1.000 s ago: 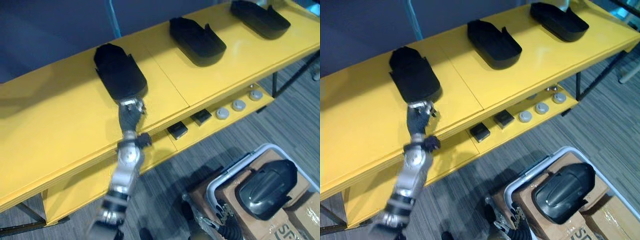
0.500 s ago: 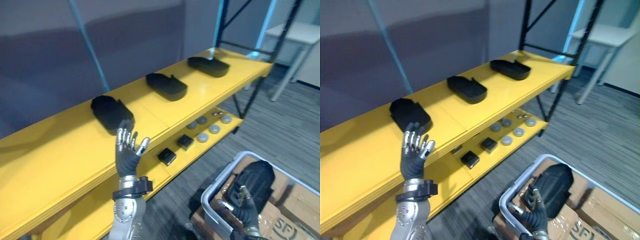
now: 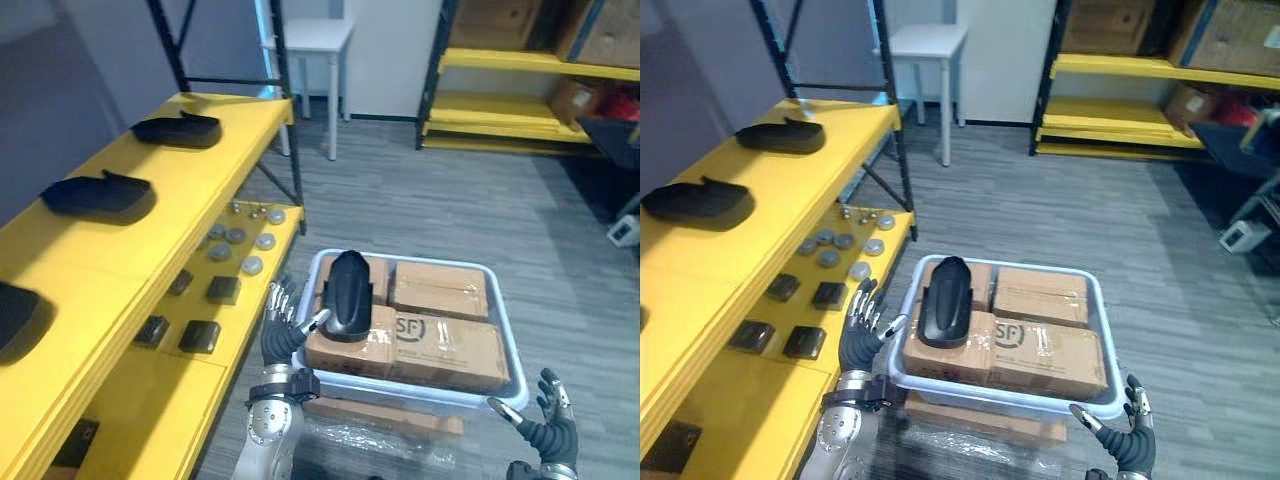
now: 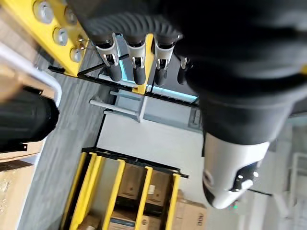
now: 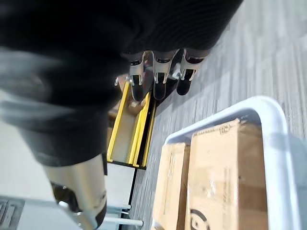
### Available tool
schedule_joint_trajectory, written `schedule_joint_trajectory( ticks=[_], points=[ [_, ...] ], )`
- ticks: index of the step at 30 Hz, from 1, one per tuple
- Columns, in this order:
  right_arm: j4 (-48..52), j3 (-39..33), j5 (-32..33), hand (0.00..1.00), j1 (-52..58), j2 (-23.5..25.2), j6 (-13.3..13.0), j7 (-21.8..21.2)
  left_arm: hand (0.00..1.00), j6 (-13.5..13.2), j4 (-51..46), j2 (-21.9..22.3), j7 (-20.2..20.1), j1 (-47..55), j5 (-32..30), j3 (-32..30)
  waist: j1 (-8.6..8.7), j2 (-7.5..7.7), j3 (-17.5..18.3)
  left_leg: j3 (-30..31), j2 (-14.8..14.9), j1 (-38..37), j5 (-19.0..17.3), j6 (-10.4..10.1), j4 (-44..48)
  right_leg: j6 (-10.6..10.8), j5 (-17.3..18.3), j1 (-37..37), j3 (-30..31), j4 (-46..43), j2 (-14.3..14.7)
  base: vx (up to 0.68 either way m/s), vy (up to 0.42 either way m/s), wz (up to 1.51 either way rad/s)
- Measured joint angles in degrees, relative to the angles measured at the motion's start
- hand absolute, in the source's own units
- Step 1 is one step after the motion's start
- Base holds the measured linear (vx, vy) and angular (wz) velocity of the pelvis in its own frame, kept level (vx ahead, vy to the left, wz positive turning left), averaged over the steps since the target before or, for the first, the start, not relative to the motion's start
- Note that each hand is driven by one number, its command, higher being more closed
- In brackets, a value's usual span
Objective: Walk over and take plastic housings, then place them on the shelf
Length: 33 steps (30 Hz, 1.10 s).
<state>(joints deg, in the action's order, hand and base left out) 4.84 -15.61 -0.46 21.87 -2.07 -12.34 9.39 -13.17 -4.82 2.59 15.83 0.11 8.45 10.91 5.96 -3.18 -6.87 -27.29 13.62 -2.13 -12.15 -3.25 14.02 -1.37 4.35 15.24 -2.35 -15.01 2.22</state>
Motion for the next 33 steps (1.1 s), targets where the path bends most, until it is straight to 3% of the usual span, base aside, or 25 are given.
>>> schedule_joint_trajectory(
  ticks=[5,6,7,9,11,12,15,17,20,24,28,33],
  points=[
    [-6.0,1.22,-0.52,0.0,-5.54,-1.15,-0.03,0.89,0.0,0.02,3.76,0.11,0.43,-0.46,-1.32,-4.47,-0.58,-1.11,-0.85,6.26,2.44,3.7,2.24,0.13,11.45,-0.76,-1.22,-6.02,-1.72,5.03,0.09,0.12,-0.114,0.19],
    [-7.73,2.46,-0.7,0.0,-7.09,-2.24,0.0,1.3,0.0,0.04,4.21,0.04,0.76,-0.32,-1.88,-5.59,-1.0,-0.65,-1.76,10.85,2.16,6.6,2.79,-0.22,17.35,-0.94,-1.33,-7.75,-1.91,5.92,-1.04,0.02,0.006,0.28],
    [-9.47,3.16,-0.89,0.0,-8.86,-2.97,0.03,1.85,0.0,0.04,4.84,0.05,1.59,-0.31,-1.95,-6.16,-2.12,-0.55,-1.93,16.35,0.49,9.65,0.86,-2.86,19.99,-0.94,-1.36,-8.12,-2.18,6.33,-2.26,-0.01,0.033,0.28],
    [-12.41,3.19,-0.95,0.0,-12.53,-4.02,0.15,2.84,0.0,0.04,5.75,0.01,2.39,0.25,-2.22,-6.99,-2.41,-0.73,-2.42,20.2,-0.29,12.49,0.1,-3.97,18.1,-0.62,-1.57,-9.1,-3.52,7.09,-3.59,-0.03,0.074,0.32],
    [-14.85,3.15,-1.27,0.0,-16.63,-5.28,0.4,3.86,0.0,0.08,6.51,-0.74,2.67,2.57,-3.95,-7.4,-3.0,-1.3,-2.63,20.89,-0.27,12.95,3.28,-0.93,9.88,0.3,-2.16,-9.29,-4.24,8.12,-4.11,-0.03,0.118,0.14],
    [-15.79,2.85,-1.69,0.0,-19.42,-6.89,0.51,4.93,0.0,0.14,7.23,-1.03,2.56,4.69,-4.86,-6.96,-3.12,-2.83,-3.05,21.3,-0.07,13.39,8.4,-0.61,4.64,1.2,-2.72,-9.22,-4.72,9.18,-3.73,-0.02,0.158,0.05],
    [-18.47,0.92,-2.4,0.0,-28.12,-8.47,2.0,7.73,0.0,1.16,11.11,-3.22,0.91,8.63,-5.97,-4.86,-3.58,-3.33,-3.96,21.12,-2.8,12.98,8.5,-3.08,-4.76,4.33,-4.87,-6.3,-5.47,11.35,-6.29,-0.01,0.267,0.23],
    [-22.67,0.46,-3.44,0.0,-35.33,-9.42,3.18,9.64,0.0,1.99,15.19,-5.71,-1.31,8.7,-5.89,-3.09,-4.26,-2.4,-6.02,20.97,-5.6,13.69,9.8,-2.19,-6.57,5.92,-6.64,-5.63,-5.5,12.95,-8.85,-0.06,0.274,0.24],
    [-29.92,1.31,-3.89,0.0,-47.83,-11.5,5.11,12.21,0.0,2.57,20.4,-7.86,-4.84,8.19,-2.62,-2.66,-5.86,-2.35,-8.78,20.66,-8.5,16.31,10.17,-1.3,-5.28,7.58,-8.94,-4.86,-5.33,15.19,-11.57,-0.07,0.225,0.13],
    [-40.16,3.33,-4.69,0.0,-66.98,-16.34,6.83,14.63,0.0,2.46,32.21,-10.85,-6.04,1.66,-0.47,-3.31,-7.7,-2.62,-14.64,20.63,-8.75,20.74,9.47,-0.11,-0.65,7.84,-11.56,-2.77,-4.78,15.69,-11.94,-0.09,0.123,0.0],
    [-45.17,4.55,-9.55,0.0,-75.52,-20.46,8.76,16.93,0.0,2.26,40.51,-11.02,-5.78,-2.14,-0.36,-3.13,-8.36,-2.76,-17.04,20.64,-8.33,25.15,8.27,0.67,2.93,7.92,-12.78,0.29,-4.25,15.57,-11.67,-0.1,0.065,-0.08],
    [-54.16,4.29,-12.16,0.0,-80.55,-22.19,11.53,19.15,0.0,2.03,48.86,-10.58,-4.4,-4.93,0.15,-3.03,-8.92,-3.57,-18.38,20.75,-7.77,29.31,7.02,1.05,6.68,7.89,-13.29,3.45,-3.34,14.61,-11.31,-0.06,0.027,-0.07]
  ],
)
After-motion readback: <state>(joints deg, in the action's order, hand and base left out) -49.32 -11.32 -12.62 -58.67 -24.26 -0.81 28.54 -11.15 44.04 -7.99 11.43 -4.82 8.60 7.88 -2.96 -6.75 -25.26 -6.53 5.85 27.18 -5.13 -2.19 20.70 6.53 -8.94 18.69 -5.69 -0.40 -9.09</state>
